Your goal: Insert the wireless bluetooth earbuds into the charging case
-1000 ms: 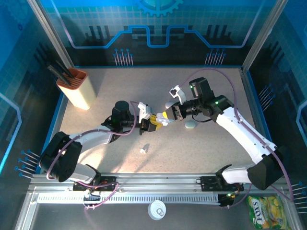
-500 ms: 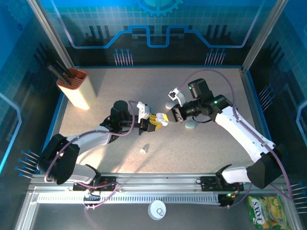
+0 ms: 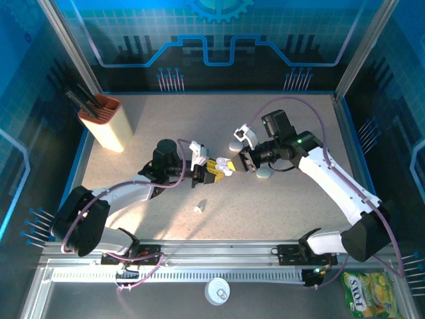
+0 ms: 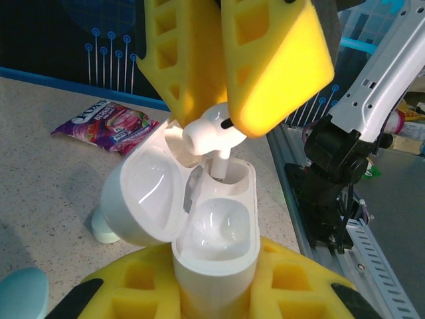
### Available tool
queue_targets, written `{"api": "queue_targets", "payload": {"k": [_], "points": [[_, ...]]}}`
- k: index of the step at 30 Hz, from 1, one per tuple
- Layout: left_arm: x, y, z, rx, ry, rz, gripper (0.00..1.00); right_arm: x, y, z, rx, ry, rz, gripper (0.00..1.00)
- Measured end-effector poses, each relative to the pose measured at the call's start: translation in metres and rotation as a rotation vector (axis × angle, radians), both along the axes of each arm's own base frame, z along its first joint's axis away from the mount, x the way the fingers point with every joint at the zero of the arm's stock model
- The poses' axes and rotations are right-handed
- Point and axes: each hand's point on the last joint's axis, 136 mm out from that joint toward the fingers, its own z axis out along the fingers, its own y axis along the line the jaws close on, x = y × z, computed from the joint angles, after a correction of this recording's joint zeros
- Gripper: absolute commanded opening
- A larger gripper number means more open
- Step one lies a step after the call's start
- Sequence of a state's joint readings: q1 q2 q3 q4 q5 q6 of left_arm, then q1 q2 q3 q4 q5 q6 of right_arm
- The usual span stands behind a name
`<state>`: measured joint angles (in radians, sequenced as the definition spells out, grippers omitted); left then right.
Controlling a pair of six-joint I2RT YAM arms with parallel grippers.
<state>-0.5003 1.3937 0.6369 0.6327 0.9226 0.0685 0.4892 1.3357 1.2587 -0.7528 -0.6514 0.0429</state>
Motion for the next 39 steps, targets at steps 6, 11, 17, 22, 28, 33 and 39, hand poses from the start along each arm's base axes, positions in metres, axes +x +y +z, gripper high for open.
{"api": "queue_targets", "payload": {"k": [6, 11, 17, 22, 28, 33, 39], "points": [[-0.003, 0.000, 0.002, -0.007, 0.018, -0.018, 0.13, -0.004, 0.002, -0.001, 0.005, 0.010, 0.047, 0.19], [-0.005, 0.000, 0.003, -0.011, 0.047, -0.033, 0.14, -0.008, 0.004, -0.004, 0.021, 0.011, 0.102, 0.19], [-0.009, 0.001, 0.003, -0.015, 0.071, -0.053, 0.14, -0.016, 0.007, -0.002, 0.045, -0.007, 0.175, 0.32], [-0.007, 0.001, 0.002, -0.011, 0.076, -0.040, 0.14, -0.015, 0.006, -0.002, 0.033, -0.018, 0.166, 0.42], [-0.003, 0.004, 0.005, -0.020, 0.060, -0.031, 0.14, -0.006, -0.003, 0.007, -0.013, -0.075, 0.088, 0.47], [0.006, 0.009, 0.016, -0.056, -0.007, -0.012, 0.14, -0.003, -0.007, 0.022, -0.008, -0.136, 0.037, 0.47], [0.031, 0.034, 0.006, -0.078, -0.007, 0.081, 0.14, -0.014, -0.005, 0.021, 0.015, -0.139, 0.001, 0.48]]}}
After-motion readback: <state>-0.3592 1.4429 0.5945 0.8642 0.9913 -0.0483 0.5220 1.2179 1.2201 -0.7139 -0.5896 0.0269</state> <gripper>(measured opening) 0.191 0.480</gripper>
